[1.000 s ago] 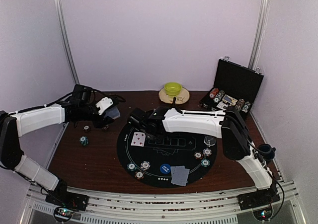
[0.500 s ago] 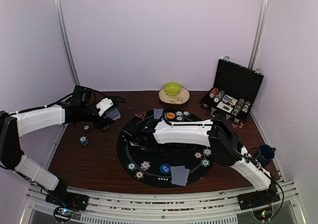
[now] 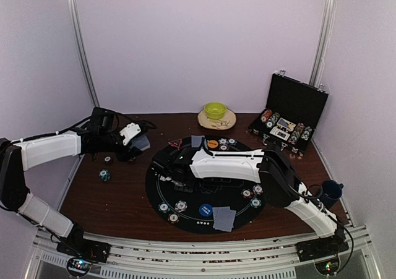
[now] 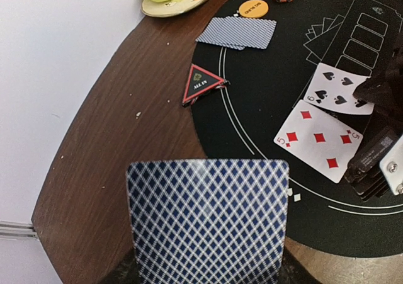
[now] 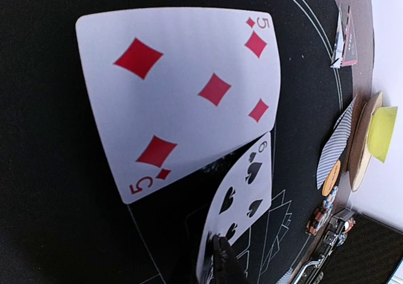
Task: Distribute texas hold em gaming equipment
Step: Flop the poker card in the community card area.
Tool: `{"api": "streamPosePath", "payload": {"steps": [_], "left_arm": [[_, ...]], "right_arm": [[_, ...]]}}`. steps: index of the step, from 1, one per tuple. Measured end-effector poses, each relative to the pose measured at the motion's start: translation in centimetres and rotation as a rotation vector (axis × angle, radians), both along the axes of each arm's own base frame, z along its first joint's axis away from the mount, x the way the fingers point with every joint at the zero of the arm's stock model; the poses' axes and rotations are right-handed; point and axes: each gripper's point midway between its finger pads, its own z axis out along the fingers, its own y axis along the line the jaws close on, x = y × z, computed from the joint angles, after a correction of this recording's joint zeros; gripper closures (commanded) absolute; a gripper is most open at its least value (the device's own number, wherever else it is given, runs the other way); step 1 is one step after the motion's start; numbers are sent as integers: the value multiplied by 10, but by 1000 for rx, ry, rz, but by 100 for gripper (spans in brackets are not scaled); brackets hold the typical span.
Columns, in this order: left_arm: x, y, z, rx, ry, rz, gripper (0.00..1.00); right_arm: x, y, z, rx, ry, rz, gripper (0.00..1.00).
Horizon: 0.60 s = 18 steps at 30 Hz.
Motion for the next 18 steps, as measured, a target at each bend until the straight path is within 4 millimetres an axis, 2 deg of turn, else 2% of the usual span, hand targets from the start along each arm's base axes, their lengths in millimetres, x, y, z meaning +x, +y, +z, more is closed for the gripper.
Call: {"api": "streamPosePath", "payload": {"steps": [4, 18], "left_arm": [[0, 0, 0, 0, 0, 0, 44], [0, 0, 0, 0, 0, 0, 44]], "right_arm": [[-3, 1, -2, -6, 13, 10, 78], [-6, 7, 0, 18, 34, 25, 72]]}}
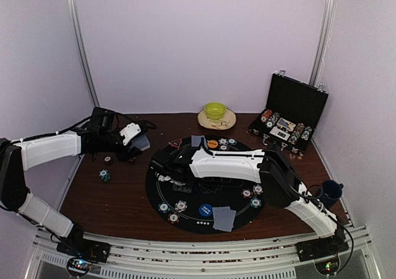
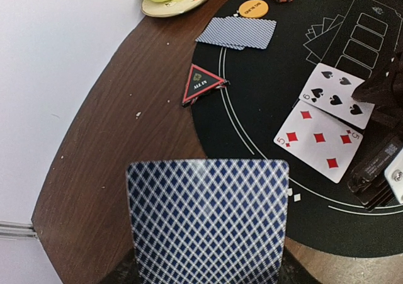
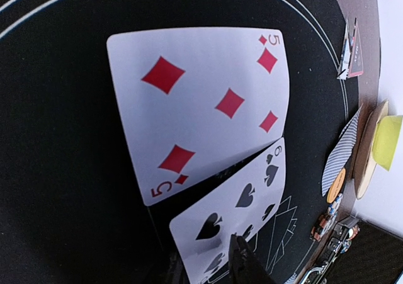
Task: Distribute texas hold em gaming equipment
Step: Flop the poker card in the community card area.
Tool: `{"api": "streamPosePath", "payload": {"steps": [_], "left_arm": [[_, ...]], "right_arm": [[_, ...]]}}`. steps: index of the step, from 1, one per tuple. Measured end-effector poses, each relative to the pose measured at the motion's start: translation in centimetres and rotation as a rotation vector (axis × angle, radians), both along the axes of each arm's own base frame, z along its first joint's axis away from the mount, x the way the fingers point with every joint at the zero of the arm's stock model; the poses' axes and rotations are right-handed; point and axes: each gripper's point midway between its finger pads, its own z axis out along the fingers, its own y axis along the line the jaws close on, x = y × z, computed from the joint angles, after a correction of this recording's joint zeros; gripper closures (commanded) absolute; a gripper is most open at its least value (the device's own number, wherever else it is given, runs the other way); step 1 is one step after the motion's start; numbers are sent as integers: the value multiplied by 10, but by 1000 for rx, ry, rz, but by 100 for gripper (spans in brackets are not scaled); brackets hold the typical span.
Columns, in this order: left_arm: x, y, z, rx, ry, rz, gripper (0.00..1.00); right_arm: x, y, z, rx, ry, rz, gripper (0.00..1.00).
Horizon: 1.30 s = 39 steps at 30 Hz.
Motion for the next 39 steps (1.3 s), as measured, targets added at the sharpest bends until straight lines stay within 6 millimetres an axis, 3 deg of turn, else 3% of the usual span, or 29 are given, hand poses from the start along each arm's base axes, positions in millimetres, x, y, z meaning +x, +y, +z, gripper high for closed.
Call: {"api": "streamPosePath", "payload": {"steps": [11, 21, 25, 32, 36, 39], "left_arm": [[0, 0, -1, 0, 1, -1, 44], [-1, 0, -1, -2, 3, -3, 44], [-2, -2, 0, -10, 6, -13, 43], [0, -8, 12, -30, -7, -39, 43], [3, -13, 23, -45, -23, -60, 43], [6, -19, 27, -48, -25, -79, 44]], "right_arm": [[-2, 5, 3, 25, 21, 9, 62], [-9, 4, 10, 25, 59, 23, 47], [-13, 0, 35, 48, 58, 33, 37], [-12, -12, 107, 175, 27, 27, 0], [4, -26, 138, 274, 18, -9, 0], [31, -38, 155, 385, 28, -72, 0]]}}
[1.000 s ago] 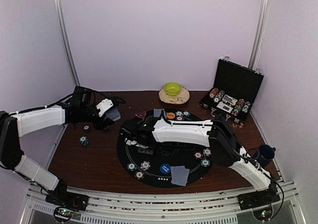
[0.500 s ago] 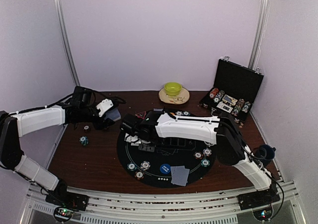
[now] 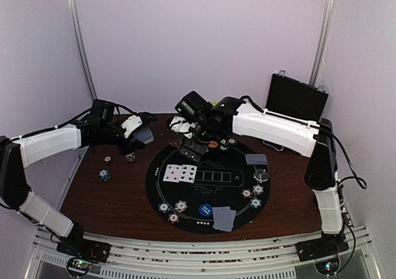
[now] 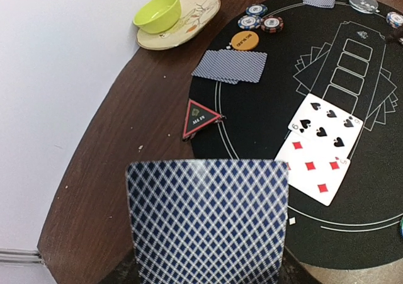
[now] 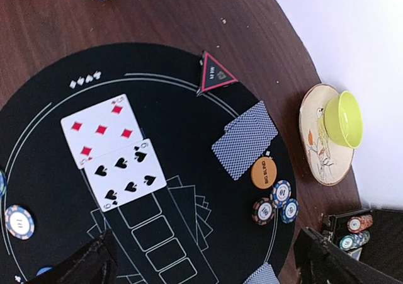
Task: Distribute texas hold em gaming equipment
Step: Flop the poker card in the community card area, then pick up the poker card from the face-down deck piles.
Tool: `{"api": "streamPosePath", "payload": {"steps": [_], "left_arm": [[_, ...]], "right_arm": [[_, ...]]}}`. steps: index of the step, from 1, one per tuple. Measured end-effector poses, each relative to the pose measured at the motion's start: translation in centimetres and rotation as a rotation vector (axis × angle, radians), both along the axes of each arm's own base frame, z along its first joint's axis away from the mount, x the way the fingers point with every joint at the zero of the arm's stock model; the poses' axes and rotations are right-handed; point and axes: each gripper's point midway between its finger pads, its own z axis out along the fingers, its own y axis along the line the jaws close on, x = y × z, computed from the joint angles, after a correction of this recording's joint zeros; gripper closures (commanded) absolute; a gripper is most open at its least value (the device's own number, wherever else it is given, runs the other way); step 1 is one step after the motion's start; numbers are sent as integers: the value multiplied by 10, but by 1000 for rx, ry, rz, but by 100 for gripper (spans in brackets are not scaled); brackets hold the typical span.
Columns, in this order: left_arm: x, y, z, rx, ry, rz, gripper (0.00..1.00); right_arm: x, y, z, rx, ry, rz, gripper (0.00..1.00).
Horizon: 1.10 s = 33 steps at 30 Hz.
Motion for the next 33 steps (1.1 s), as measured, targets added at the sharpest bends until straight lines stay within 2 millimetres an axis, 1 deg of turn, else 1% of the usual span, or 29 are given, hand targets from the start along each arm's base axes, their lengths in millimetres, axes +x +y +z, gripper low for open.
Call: {"api": "streamPosePath", "payload": {"steps": [4, 8, 10, 12, 14, 16, 20, 24, 27, 33], "left_arm": [[2, -11, 0, 8, 15, -35, 44], [0, -30, 0, 18, 30, -90, 44], [-3, -41, 2, 18, 29, -121, 44], [-7, -48, 4, 19, 27, -143, 43], [-10, -56, 5, 19, 24, -166, 44], [-13, -63, 4, 21, 27, -183, 44], [-20, -73, -2, 30, 43, -211, 44], [-29, -84, -11, 43, 69, -241, 44], [-35, -91, -12, 44, 72, -260, 44], [-41, -98, -14, 44, 80, -278, 44]], "right_arm": [[33, -12, 5, 171, 95, -57, 0], [52, -15, 12, 387, 251, -52, 0], [55, -16, 16, 464, 316, -38, 1], [54, -10, 21, 533, 378, -6, 2], [46, 2, 23, 592, 442, 38, 2], [35, 15, 20, 636, 515, 77, 2], [23, 32, 10, 684, 625, 110, 2], [19, 43, -1, 719, 707, 116, 4], [17, 46, -9, 731, 749, 105, 6], [14, 52, -14, 762, 810, 98, 13]]}}
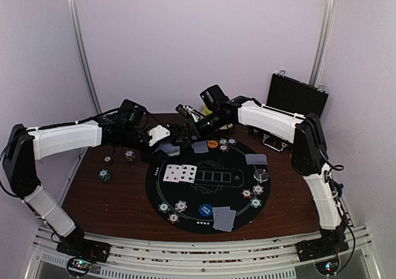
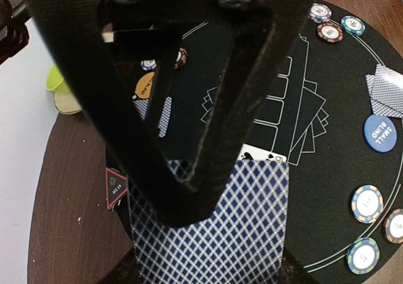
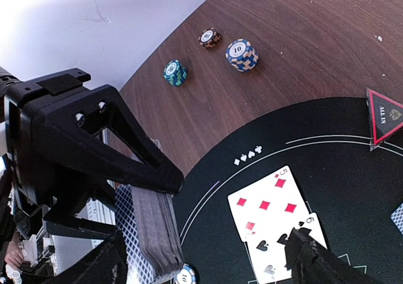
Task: Distribute texas hold em gaming equipment
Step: Pick up the poker card from the face-down deck piles.
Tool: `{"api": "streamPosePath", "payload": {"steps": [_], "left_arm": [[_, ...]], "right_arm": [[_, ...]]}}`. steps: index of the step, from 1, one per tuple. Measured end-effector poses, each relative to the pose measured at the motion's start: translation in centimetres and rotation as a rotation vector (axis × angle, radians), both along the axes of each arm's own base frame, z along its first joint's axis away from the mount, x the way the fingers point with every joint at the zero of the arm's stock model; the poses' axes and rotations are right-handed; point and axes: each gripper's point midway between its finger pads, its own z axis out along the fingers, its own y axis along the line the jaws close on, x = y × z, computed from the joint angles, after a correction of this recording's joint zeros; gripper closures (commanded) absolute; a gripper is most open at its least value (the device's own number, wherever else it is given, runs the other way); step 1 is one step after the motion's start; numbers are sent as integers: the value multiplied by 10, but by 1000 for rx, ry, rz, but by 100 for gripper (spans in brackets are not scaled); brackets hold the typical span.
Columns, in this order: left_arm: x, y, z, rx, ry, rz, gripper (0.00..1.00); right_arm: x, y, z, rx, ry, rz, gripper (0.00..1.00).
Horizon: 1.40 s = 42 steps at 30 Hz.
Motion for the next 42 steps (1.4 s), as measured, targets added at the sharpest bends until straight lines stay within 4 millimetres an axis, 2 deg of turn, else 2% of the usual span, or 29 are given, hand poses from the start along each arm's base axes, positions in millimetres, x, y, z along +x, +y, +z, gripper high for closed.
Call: {"api": "streamPosePath", "payload": {"steps": [8, 20, 31, 36, 42], "left_arm": [[0, -1, -2, 3, 4, 6, 47], [2, -1, -3, 2, -4, 12, 46], [-1, 2, -20, 36, 14, 25, 46], [1, 5, -24, 48, 12, 43, 46], [3, 7, -27, 58, 5, 57, 46]], "right_arm": [[-5, 8, -10, 9, 41, 15, 20], [-6, 10, -12, 0, 29, 13, 43], [-9, 5, -28, -17, 47, 5, 55], [-6, -1, -28, -18, 53, -9, 61], [-6, -5, -26, -1, 81, -8, 76]]}}
